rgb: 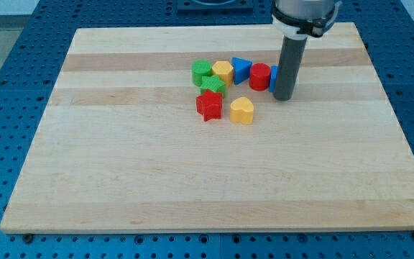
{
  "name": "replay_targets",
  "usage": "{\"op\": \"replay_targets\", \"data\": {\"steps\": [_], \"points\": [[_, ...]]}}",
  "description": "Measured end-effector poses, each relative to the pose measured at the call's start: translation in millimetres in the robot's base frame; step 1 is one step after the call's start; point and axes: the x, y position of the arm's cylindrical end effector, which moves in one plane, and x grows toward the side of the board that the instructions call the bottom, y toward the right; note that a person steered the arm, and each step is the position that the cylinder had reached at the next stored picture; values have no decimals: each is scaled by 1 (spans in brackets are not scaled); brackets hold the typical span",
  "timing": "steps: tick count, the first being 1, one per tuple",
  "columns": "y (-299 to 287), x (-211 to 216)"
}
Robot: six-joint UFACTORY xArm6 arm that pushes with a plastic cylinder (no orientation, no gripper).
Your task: Push the blue cube into red circle
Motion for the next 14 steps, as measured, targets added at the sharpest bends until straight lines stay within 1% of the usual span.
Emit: {"op": "replay_targets", "data": {"steps": [1, 2, 3, 4, 5, 7, 8, 9, 10, 11, 13, 14], "points": [[28, 0], [81, -2], [78, -36], [62, -60], [43, -57], [27, -12], [33, -14], [57, -50], [52, -74], [34, -64], [30, -22], [12, -17]]}}
